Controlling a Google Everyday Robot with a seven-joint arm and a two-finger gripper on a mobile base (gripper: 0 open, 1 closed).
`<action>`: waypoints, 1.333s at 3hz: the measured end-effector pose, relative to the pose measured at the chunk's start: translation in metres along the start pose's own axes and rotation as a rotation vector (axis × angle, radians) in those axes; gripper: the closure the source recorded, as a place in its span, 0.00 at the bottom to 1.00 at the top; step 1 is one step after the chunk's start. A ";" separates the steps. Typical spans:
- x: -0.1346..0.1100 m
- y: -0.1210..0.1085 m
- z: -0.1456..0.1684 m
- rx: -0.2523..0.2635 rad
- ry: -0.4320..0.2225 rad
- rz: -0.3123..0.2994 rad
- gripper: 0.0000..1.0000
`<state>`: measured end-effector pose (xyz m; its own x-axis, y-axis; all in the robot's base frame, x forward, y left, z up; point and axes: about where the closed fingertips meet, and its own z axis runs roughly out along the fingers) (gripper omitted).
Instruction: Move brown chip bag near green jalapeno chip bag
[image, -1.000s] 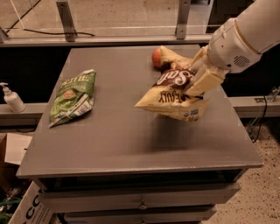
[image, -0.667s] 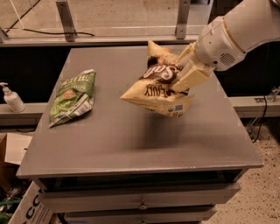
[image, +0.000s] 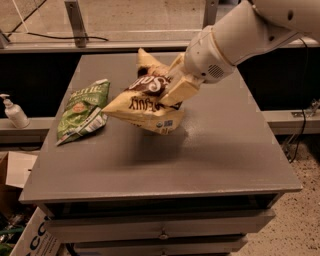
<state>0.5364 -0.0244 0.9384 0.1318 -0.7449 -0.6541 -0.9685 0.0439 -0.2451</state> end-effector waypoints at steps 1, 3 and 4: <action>-0.011 0.000 0.031 -0.027 -0.008 -0.001 1.00; -0.027 0.000 0.079 -0.076 -0.010 -0.018 1.00; -0.033 0.004 0.095 -0.108 0.000 -0.025 0.82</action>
Offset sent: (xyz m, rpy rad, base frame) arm 0.0172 0.0844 -0.0419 0.0035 0.0420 0.0712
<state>0.5486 0.0640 0.8909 0.1563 -0.7451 -0.6484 -0.9820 -0.0466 -0.1832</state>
